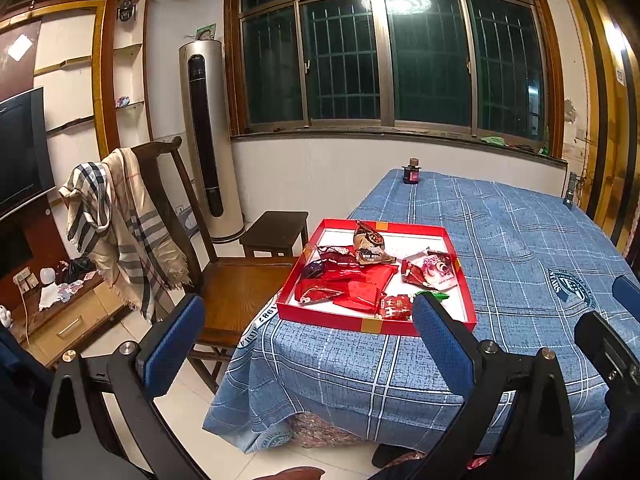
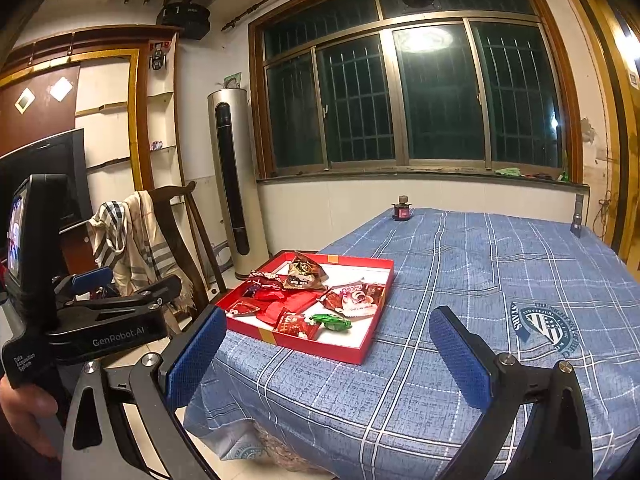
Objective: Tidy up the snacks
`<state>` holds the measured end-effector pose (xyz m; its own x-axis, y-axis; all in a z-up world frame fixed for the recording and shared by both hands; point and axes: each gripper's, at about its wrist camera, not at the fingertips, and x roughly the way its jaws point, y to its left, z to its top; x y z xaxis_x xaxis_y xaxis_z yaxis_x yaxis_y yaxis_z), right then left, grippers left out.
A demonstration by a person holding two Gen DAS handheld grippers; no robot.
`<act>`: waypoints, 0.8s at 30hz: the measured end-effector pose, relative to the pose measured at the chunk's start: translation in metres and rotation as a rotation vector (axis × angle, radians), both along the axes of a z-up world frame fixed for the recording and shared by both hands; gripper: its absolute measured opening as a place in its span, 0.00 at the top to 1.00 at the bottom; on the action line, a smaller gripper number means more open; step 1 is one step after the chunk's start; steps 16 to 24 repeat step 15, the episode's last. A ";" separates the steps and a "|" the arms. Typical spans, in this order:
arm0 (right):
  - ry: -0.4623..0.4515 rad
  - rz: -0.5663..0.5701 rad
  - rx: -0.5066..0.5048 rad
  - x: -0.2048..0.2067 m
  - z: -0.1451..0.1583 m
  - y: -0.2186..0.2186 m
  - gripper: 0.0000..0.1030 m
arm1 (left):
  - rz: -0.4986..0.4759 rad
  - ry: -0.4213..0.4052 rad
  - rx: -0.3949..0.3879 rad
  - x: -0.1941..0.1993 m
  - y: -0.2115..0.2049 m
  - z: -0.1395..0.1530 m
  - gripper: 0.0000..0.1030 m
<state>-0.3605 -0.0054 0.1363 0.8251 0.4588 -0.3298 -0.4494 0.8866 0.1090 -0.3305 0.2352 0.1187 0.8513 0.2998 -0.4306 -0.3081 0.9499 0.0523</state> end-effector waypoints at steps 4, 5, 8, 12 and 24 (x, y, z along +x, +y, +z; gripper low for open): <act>0.004 0.005 -0.006 0.002 -0.002 0.003 0.01 | -0.011 0.001 -0.008 0.000 0.000 0.001 0.00; 0.005 0.007 -0.007 0.002 -0.003 0.004 0.01 | -0.013 -0.001 -0.010 0.000 0.000 0.001 0.00; 0.003 0.008 -0.006 0.002 -0.003 0.003 0.01 | -0.013 -0.011 -0.009 -0.001 0.000 0.002 0.00; 0.003 0.008 -0.003 0.002 -0.003 0.003 0.01 | -0.028 -0.011 -0.036 0.000 0.002 0.003 0.00; 0.012 0.009 -0.001 0.003 -0.005 0.002 0.01 | -0.022 -0.019 -0.029 -0.001 0.000 0.002 0.00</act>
